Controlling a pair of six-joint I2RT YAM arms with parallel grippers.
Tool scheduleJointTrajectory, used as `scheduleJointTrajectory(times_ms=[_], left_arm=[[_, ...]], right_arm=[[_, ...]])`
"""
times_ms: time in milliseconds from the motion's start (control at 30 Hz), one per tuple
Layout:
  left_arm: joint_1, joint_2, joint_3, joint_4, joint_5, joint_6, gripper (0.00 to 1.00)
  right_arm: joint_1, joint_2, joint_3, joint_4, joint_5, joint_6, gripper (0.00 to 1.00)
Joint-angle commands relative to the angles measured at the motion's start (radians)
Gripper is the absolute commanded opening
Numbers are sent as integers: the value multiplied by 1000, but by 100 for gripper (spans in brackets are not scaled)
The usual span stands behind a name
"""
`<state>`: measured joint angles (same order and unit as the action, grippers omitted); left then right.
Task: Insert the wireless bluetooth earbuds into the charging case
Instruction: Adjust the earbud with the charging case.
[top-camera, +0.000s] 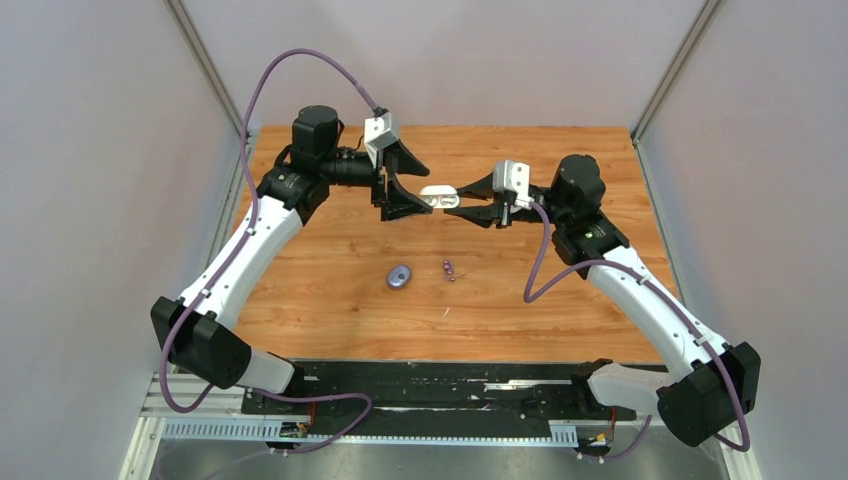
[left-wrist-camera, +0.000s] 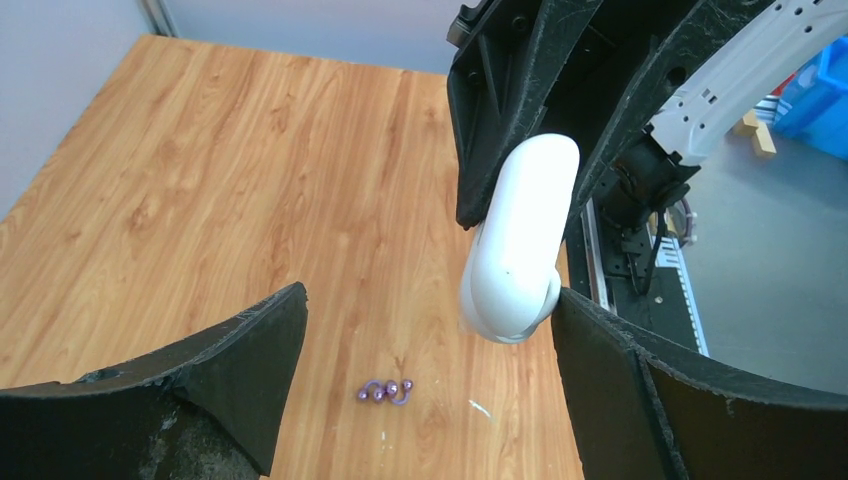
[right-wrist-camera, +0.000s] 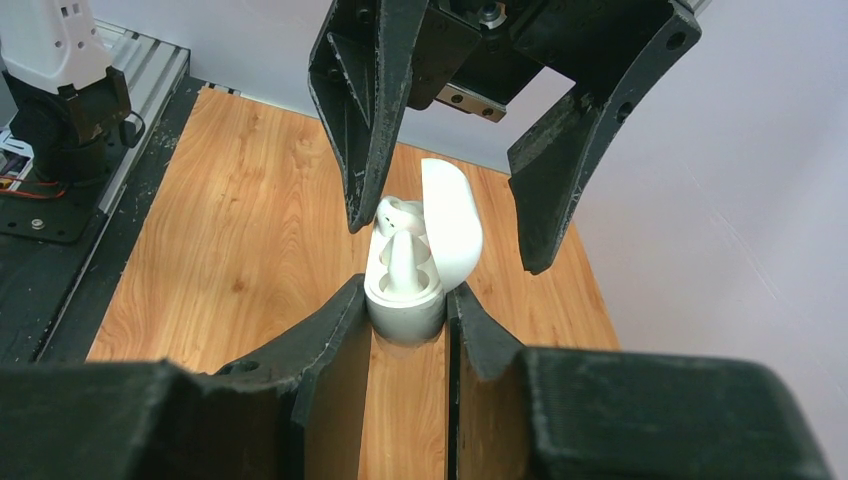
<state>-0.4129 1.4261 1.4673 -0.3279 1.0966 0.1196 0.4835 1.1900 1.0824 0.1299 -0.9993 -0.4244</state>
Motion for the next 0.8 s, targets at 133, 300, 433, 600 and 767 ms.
scheduleJointTrajectory(times_ms=[133, 300, 433, 600, 767], left_arm=[[-6, -13, 44, 33, -72, -7, 96], [-3, -2, 51, 24, -90, -17, 95], [4, 8, 60, 28, -82, -46, 93], [12, 24, 69, 46, -69, -101, 90], [17, 35, 70, 58, -48, -114, 82]], right_arm=[[15, -10, 47, -26, -55, -77, 0], [17, -18, 47, -47, -62, -120, 0], [18, -21, 48, -73, -75, -168, 0], [19, -18, 54, -85, -86, -211, 0], [21, -21, 56, -90, -84, -223, 0]])
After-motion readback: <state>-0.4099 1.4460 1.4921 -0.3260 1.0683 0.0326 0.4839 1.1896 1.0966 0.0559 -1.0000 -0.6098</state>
